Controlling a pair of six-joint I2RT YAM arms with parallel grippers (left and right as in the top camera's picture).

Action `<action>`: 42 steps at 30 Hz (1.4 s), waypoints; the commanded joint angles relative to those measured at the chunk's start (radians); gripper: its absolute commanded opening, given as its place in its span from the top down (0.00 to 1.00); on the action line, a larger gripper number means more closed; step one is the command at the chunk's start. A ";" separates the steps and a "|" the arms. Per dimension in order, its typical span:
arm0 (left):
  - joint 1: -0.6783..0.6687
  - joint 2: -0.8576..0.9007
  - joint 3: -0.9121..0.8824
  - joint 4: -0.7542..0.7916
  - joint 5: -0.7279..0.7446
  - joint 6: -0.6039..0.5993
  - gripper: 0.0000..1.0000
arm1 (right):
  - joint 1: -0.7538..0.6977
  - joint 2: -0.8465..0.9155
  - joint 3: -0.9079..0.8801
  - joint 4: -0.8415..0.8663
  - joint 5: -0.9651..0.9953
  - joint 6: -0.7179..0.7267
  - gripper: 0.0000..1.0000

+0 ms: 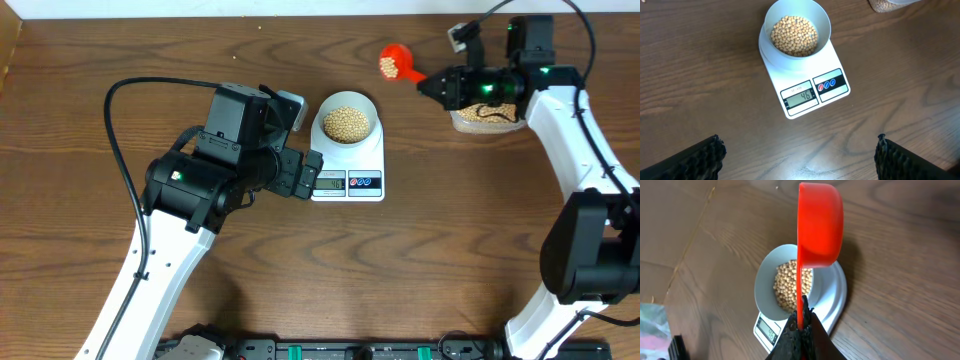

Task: Scoop item into bowl and weigh 50g on scale
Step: 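Carry the filled scoop left over the white bowl on the scale, then tip the scoop slightly to trickle soybeans into the bowl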

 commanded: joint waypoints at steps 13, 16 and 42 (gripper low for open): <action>0.004 0.005 0.005 0.000 -0.010 0.017 0.02 | 0.114 -0.034 0.021 -0.037 0.006 -0.176 0.99; 0.004 0.005 0.005 0.000 -0.010 0.017 0.02 | 0.117 -0.034 0.021 -0.042 0.006 -0.176 0.99; 0.004 0.005 0.005 0.000 -0.010 0.017 0.02 | 0.127 -0.034 0.021 -0.094 0.015 -0.327 0.99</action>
